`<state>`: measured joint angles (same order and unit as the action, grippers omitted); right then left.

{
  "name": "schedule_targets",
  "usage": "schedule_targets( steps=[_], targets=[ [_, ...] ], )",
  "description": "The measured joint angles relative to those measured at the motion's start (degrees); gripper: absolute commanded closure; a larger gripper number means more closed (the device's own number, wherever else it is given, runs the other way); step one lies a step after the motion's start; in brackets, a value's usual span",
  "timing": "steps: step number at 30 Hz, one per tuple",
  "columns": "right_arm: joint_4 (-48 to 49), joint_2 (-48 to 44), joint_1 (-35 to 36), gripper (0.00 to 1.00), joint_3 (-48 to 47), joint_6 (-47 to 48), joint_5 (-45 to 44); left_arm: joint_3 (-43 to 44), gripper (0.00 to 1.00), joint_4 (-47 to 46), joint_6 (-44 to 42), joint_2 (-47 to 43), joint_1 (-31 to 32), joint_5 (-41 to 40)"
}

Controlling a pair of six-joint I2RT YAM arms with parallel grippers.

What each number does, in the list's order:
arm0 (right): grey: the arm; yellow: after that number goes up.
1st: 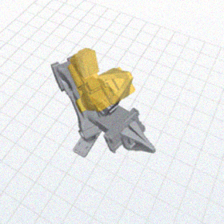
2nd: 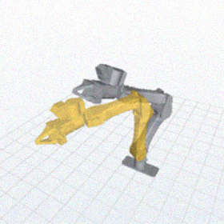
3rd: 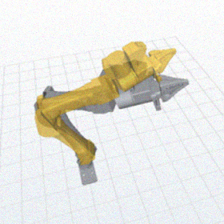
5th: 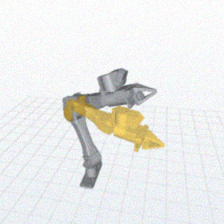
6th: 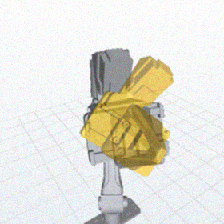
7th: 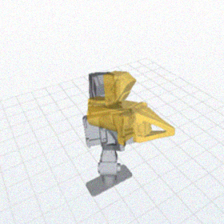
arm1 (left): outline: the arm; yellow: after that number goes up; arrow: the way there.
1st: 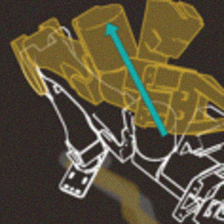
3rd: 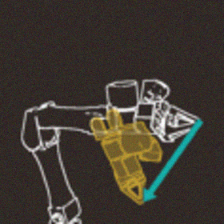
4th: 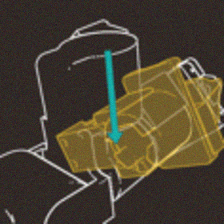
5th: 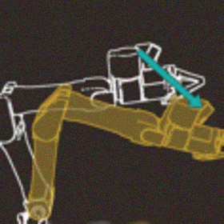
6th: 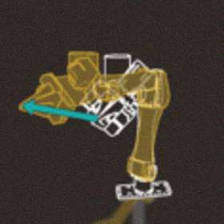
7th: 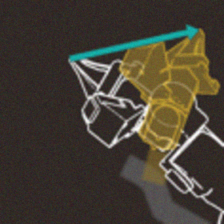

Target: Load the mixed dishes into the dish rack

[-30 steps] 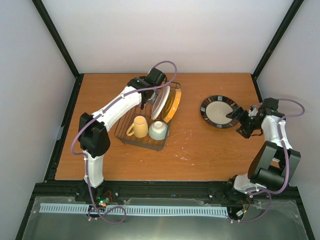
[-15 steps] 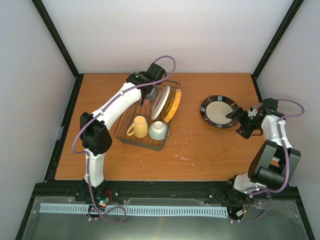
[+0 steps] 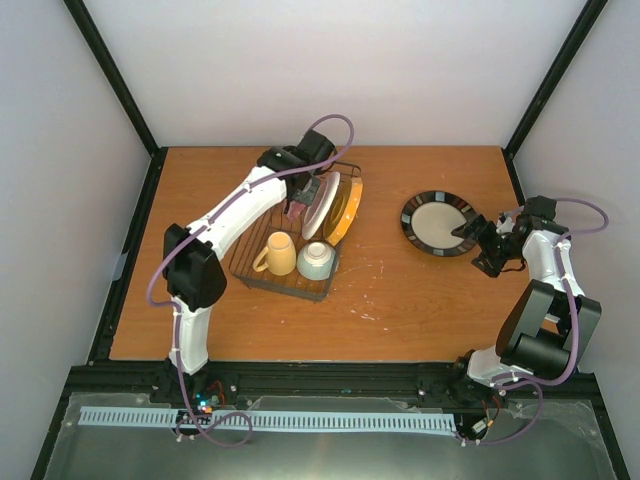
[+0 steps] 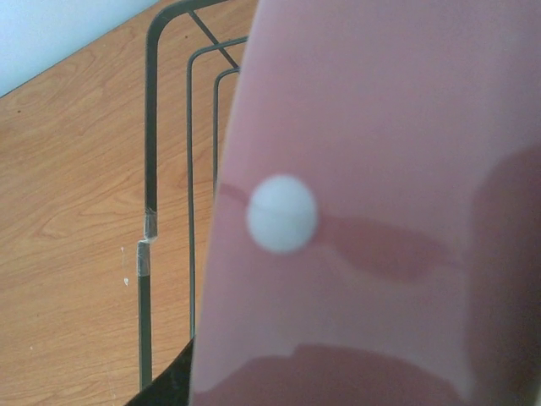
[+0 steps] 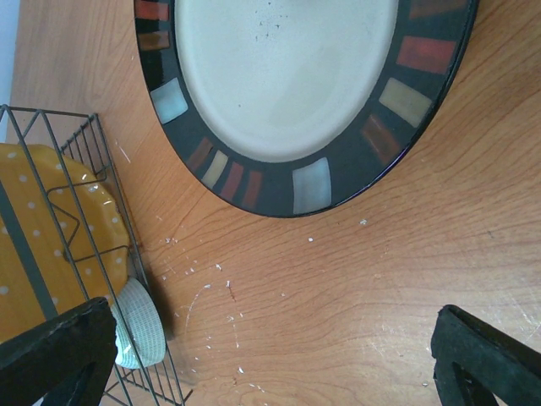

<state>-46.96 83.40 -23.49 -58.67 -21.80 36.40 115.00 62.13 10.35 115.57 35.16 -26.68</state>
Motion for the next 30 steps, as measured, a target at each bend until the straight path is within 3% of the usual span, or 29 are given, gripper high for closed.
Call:
schedule_targets(
  steps=[30],
  targets=[
    [-0.04,0.87,0.00,0.00,0.00,0.42,0.48,0.59,0.99,2.16,6.54,1.03,1.29,-3.37]
  ],
)
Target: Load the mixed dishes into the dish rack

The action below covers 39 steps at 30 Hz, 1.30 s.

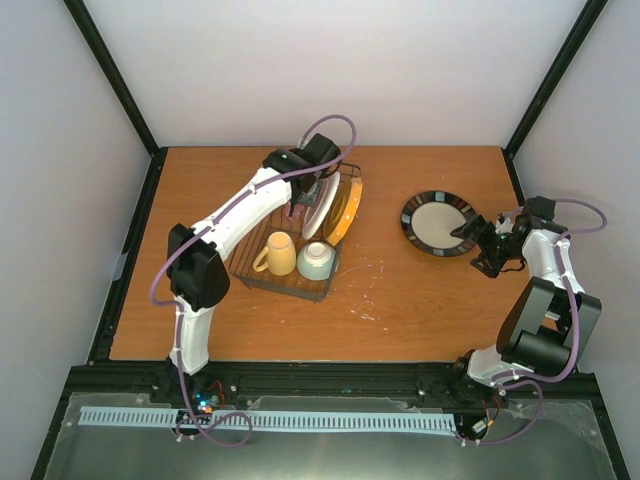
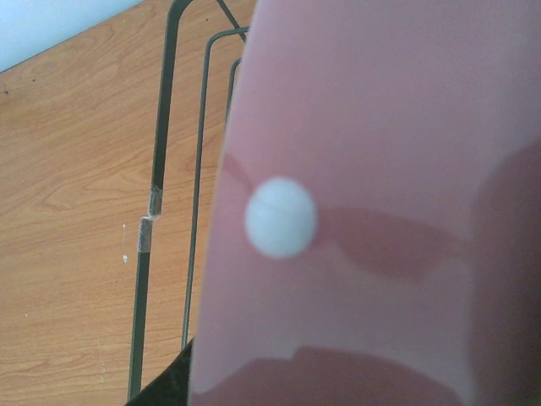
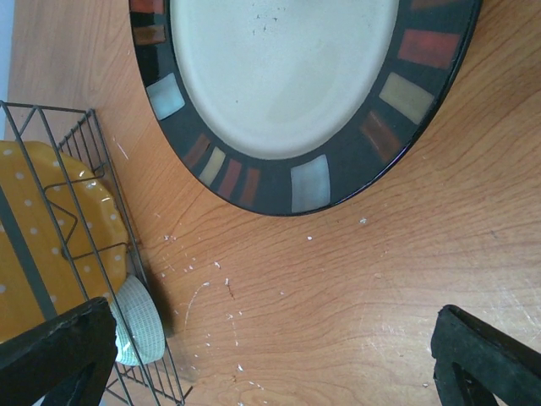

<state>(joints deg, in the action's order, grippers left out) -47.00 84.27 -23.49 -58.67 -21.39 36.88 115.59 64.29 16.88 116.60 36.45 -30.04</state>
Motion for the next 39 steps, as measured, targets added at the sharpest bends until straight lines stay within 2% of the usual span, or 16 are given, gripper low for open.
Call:
schedule_targets(
  steps=[10,30,39],
  targets=[
    [-0.22,0.11,0.00,0.00,0.00,0.24,0.22,0.98,0.99,1.46,2.75,0.68,0.07,-0.42],
    [-0.87,0.11,0.00,0.00,0.02,0.66,0.17,-2.73,0.99,-1.55,1.20,-1.16,-0.22,-0.31],
    [-0.96,0.11,0.00,0.00,0.02,0.68,0.17,-6.19,0.99,-4.42,1.14,-4.04,-2.62,4.22]
  ],
)
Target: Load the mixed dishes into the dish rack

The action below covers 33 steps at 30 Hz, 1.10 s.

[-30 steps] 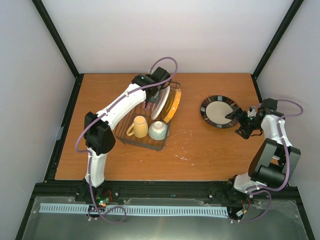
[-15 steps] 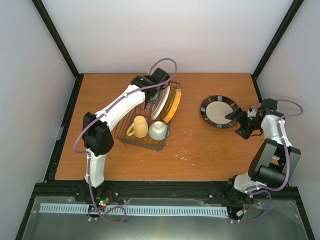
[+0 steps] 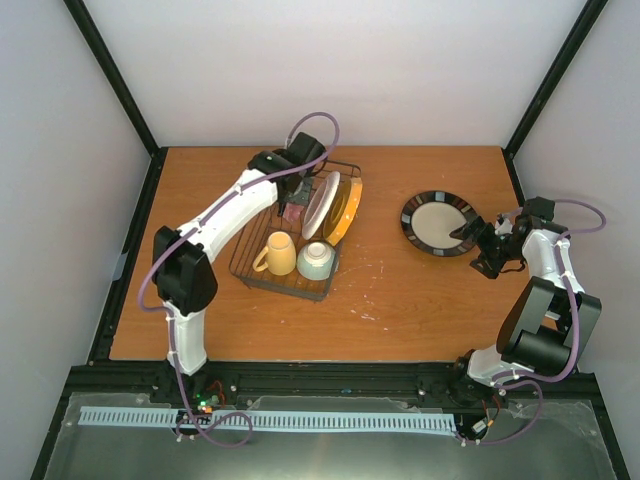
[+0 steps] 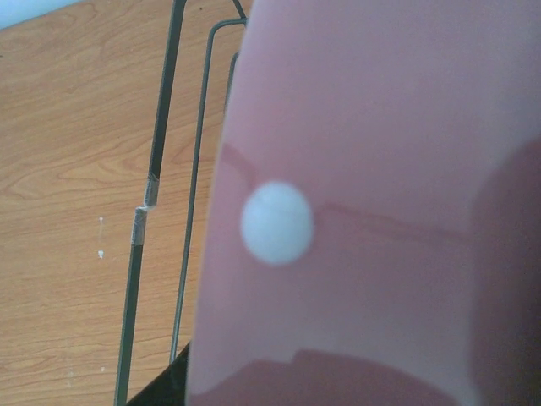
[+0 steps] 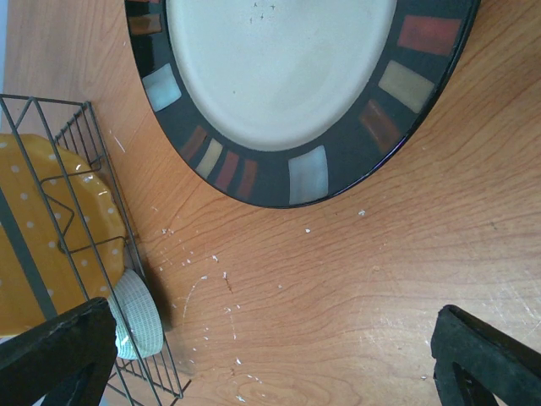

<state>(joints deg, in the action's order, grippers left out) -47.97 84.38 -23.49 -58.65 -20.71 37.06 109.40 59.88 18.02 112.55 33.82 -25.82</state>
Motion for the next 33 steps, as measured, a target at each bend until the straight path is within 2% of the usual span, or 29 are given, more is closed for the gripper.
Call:
schedule_targets(
  steps=[7,14,20,24,33],
  targets=[
    [-0.07,0.00,0.00,0.00,0.00,0.00,-0.02,-5.90,0.99,-5.29,0.07,-3.76,-3.10,5.66],
    [-0.11,0.00,0.00,0.00,0.00,0.00,-0.09,-4.83,0.99,-4.59,-0.63,-3.21,-3.26,5.66],
    [-0.11,0.00,0.00,0.00,0.00,0.00,-0.20,0.81,0.99,-2.38,-3.78,-0.72,-3.65,1.16],
    [-0.09,0.00,0.00,0.00,0.00,0.00,-0.20,1.11,0.99,1.40,-4.92,-0.68,-5.14,-2.47],
    [-0.07,0.00,0.00,0.00,0.00,-0.02,-0.20,2.23,0.99,3.87,-5.07,-0.66,-5.44,-3.21]
  ],
)
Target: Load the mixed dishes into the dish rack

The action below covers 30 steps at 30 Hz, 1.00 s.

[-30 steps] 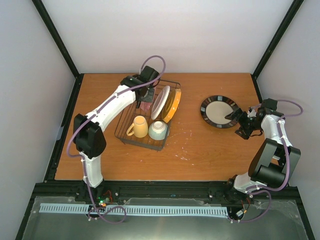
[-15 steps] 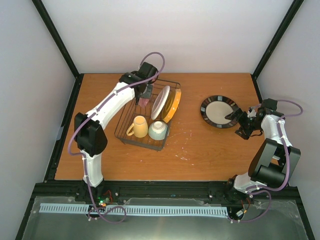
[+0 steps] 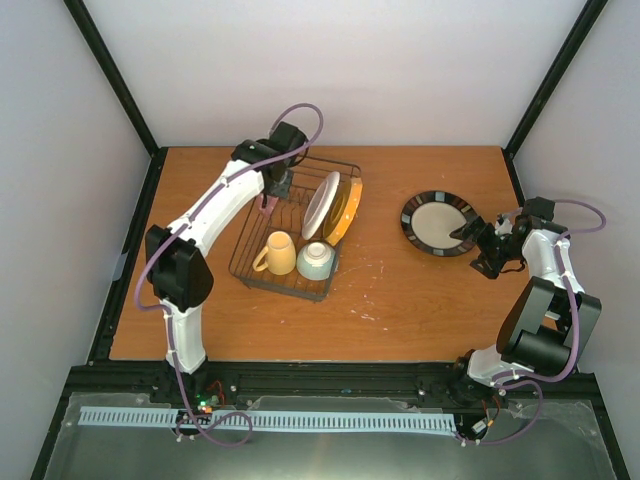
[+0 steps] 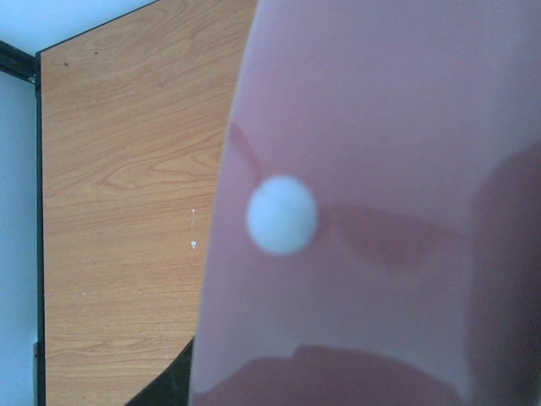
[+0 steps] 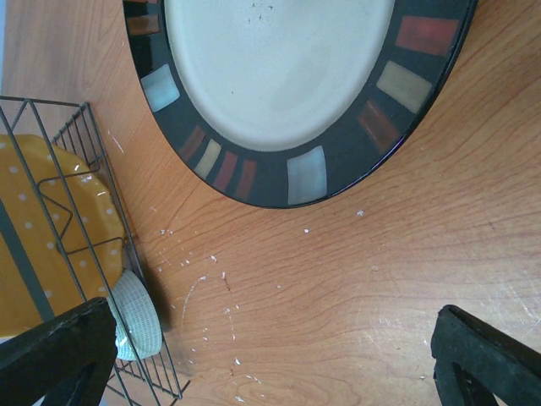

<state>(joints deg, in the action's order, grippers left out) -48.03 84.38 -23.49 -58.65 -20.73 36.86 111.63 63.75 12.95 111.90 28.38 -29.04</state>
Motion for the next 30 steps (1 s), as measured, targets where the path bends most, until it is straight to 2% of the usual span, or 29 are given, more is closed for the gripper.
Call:
schedule_targets(
  steps=[14,30],
  targets=[
    [0.04,0.00,0.00,0.00,0.00,-0.02,0.00,9.94,0.99,3.23,0.00,-0.09,0.72,2.97],
    [0.15,-0.20,0.00,0.00,0.96,-0.02,-0.02,7.65,0.99,5.73,1.95,0.48,4.15,4.22]
  ],
)
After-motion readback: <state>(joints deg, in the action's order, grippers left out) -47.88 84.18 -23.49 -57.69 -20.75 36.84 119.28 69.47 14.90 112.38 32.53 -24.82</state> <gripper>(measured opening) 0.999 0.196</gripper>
